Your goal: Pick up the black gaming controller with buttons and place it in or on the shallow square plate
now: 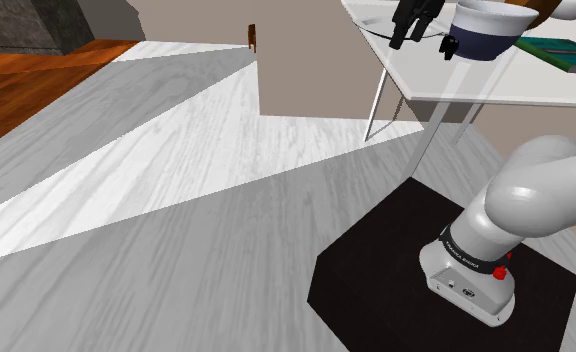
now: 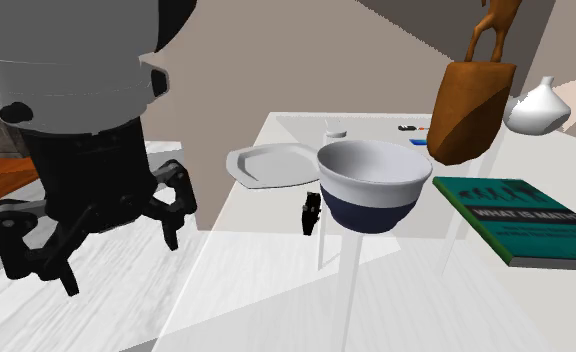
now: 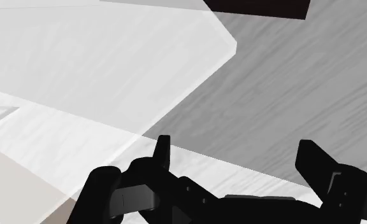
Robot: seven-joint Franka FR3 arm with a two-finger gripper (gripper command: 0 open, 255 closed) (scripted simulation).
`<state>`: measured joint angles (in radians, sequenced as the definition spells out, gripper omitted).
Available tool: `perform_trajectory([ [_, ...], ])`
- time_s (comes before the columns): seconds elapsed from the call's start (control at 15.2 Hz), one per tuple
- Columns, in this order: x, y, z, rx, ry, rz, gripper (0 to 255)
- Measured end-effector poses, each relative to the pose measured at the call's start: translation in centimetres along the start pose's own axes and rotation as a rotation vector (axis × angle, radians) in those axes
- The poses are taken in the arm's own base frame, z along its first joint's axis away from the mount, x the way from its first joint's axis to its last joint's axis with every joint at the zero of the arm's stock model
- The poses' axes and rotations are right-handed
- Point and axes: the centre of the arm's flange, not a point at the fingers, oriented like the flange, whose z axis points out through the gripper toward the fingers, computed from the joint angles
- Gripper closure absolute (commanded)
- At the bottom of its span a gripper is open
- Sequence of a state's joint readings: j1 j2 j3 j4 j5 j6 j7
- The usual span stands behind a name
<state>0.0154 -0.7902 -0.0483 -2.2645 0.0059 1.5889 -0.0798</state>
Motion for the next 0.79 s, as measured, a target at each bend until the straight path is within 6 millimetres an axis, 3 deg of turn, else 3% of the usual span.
perform_trajectory([
  [0.2,0.4,1.2,0.4,-0.022,0.014,0.059,0],
  [0.59,1.1,6.6,1.7,-0.129,0.085,0.341,0],
  [0.79,0.4,9.8,1.8,-0.184,0.122,0.488,0],
])
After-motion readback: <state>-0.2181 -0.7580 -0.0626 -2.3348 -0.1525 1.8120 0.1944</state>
